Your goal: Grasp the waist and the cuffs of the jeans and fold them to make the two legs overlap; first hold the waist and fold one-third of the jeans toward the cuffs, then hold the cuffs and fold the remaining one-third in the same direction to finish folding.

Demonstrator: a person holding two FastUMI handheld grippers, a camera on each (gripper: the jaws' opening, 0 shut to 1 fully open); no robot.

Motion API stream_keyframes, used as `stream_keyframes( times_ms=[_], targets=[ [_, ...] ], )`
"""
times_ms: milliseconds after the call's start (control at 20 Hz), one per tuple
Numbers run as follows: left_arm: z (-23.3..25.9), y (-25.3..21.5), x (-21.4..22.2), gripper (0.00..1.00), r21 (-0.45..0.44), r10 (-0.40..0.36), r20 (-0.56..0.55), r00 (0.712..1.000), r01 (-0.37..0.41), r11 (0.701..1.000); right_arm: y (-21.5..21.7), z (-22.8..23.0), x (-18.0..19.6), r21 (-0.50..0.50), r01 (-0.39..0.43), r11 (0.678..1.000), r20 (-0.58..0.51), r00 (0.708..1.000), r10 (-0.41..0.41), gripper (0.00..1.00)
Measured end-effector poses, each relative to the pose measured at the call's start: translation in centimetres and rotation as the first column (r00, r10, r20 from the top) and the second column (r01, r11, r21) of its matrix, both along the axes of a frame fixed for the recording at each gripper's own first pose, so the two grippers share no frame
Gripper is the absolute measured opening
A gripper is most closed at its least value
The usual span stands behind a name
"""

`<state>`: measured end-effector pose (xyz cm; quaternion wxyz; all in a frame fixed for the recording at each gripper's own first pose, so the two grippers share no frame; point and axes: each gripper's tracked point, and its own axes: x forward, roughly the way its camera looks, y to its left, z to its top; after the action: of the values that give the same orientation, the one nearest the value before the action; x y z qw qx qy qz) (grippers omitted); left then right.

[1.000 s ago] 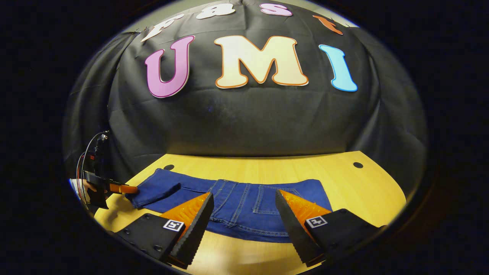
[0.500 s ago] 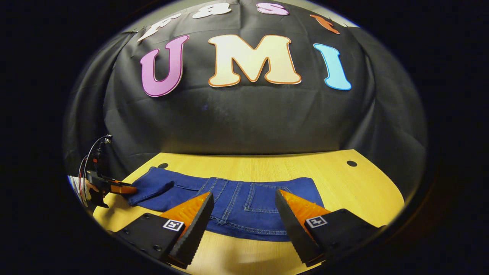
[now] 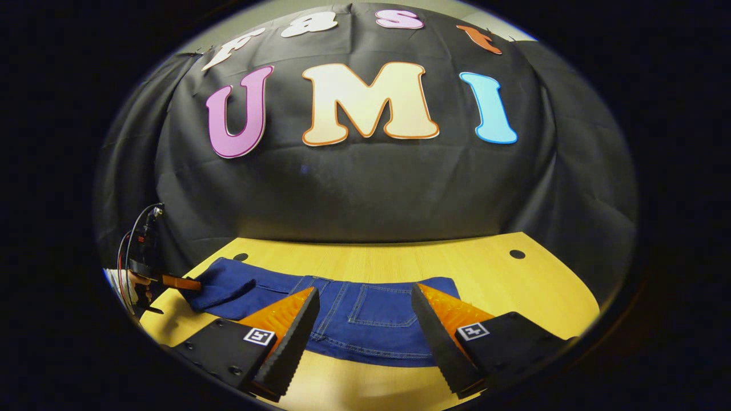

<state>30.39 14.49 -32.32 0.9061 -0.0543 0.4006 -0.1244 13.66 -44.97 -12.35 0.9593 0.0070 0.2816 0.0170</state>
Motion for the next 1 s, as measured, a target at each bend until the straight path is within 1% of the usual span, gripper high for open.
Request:
stream_keyframes(
  times_ms=[250, 350, 500, 800, 1000],
  targets=[
    [6.2, -5.1, 0.6, 0.00, -0.063, -0.003, 0.067, 0.998, 0.007, 0.998, -3.0, 2.2, -0.2, 0.023, 0.002, 1.000, 0.022, 1.000, -0.002, 0.99],
    [8.0, -7.6, 0.4, 0.00, -0.079, -0.024, 0.089, 0.996, 0.031, 0.996, -4.3, 3.0, -0.3, 0.028, -0.001, 1.000, 0.031, 1.000, 0.000, 0.99],
    [10.3, -11.9, 0.5, 0.00, -0.079, -0.067, 0.130, 0.989, 0.078, 0.994, -6.5, 4.1, -0.8, 0.033, -0.002, 0.999, 0.039, 0.999, 0.000, 0.99],
    [13.4, -19.9, 0.4, 0.00, -0.110, -0.112, 0.180, 0.977, 0.133, 0.985, -11.3, 5.7, -1.9, 0.035, -0.003, 0.999, 0.046, 0.999, 0.001, 0.99],
    [14.5, -24.7, 0.1, 0.00, -0.104, -0.160, 0.203, 0.966, 0.183, 0.978, -14.5, 6.8, -2.1, 0.035, 0.005, 0.999, 0.062, 0.998, -0.007, 0.99]
  ],
)
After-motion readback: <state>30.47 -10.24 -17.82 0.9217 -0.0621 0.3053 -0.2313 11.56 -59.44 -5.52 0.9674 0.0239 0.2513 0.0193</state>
